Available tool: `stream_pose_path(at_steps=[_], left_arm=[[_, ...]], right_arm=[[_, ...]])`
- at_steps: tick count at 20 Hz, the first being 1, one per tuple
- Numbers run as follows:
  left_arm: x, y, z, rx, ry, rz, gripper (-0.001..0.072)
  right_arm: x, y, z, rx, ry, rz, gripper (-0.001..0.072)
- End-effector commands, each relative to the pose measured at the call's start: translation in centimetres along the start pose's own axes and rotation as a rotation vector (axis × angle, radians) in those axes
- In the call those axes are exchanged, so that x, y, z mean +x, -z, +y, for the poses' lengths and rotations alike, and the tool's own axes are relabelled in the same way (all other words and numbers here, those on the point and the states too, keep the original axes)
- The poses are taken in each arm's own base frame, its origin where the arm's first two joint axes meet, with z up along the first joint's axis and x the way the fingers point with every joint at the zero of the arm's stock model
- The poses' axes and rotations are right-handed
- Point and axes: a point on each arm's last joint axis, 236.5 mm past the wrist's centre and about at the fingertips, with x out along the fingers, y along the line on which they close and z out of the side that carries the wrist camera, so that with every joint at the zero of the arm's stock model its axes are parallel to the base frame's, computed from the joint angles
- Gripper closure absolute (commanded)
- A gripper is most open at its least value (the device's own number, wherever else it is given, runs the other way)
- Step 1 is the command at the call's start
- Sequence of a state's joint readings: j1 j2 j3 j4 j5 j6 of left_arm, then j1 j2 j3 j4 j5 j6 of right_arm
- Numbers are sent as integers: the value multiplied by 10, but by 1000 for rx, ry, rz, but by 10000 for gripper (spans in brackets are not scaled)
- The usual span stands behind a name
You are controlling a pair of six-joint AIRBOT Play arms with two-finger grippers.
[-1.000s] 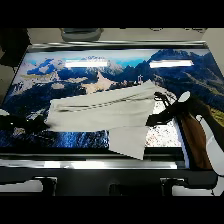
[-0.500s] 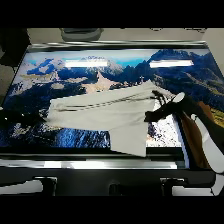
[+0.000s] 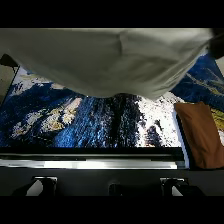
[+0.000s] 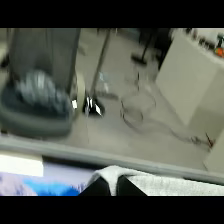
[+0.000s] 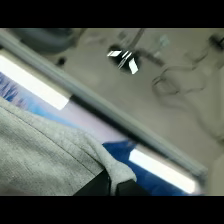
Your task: Fold the shirts.
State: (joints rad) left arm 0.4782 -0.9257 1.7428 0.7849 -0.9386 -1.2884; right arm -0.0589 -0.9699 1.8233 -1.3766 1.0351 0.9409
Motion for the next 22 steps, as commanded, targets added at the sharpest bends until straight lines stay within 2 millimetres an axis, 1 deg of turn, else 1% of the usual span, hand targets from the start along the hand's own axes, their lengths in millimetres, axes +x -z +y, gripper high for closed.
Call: stream_pose_path(at_steps=[1, 2, 3, 4, 6, 8, 9, 10, 11, 12, 13, 14, 15, 16, 17, 18, 20, 21, 22], left_arm=[[-113, -89, -72, 160, -49, -301, 679], [-128, -90, -76, 169, -77, -313, 679], [-141, -93, -80, 158, -93, -331, 679], [-150, -95, -84, 133, -92, -349, 678], [-157, -95, -90, 109, -81, -357, 678], [-152, -86, -87, 108, -86, -314, 678], [-147, -77, -81, 111, -103, -272, 678], [-138, -63, -70, 109, -128, -208, 678], [-127, -44, -57, 95, -147, -131, 678], [-112, -18, -43, 66, -158, -36, 678], [-96, 13, -27, 30, -168, 69, 678], [-78, 52, -6, -14, -182, 191, 678], [-61, 91, 14, -41, -192, 301, 679], [-43, 136, 38, -78, -202, 412, 679], [-29, 181, 60, -119, -213, 512, 680], [-16, 229, 80, -162, -220, 616, 680], [10, 308, 114, -213, -229, 756, 680], [26, 337, 131, -235, -242, 793, 680], [43, 359, 144, -259, -253, 816, 680]], right_arm=[[-142, -68, -36, -70, 230, -214, 660], [-160, -68, -33, -59, 235, -223, 660], [-173, -68, -30, -47, 234, -226, 660], [-182, -65, -26, -35, 227, -221, 660], [-192, -58, -20, -19, 212, -201, 660], [-192, -49, -17, 2, 200, -167, 660], [-188, -41, -18, 29, 199, -132, 660], [-181, -30, -18, 81, 190, -85, 660], [-168, -17, -14, 111, 162, -26, 660], [-150, -3, -8, 118, 121, 43, 660], [-125, 18, 2, 129, 61, 145, 660], [-97, 48, 15, 138, -14, 280, 661], [-65, 82, 31, 154, -104, 430, 661], [-32, 113, 51, 172, -198, 550, 661], [5, 146, 76, 189, -309, 645, 662], [40, 175, 101, 214, -401, 704, 662], [112, 238, 143, 299, -494, 779, 662], [145, 264, 159, 346, -513, 788, 662], [176, 284, 177, 412, -534, 785, 662]])
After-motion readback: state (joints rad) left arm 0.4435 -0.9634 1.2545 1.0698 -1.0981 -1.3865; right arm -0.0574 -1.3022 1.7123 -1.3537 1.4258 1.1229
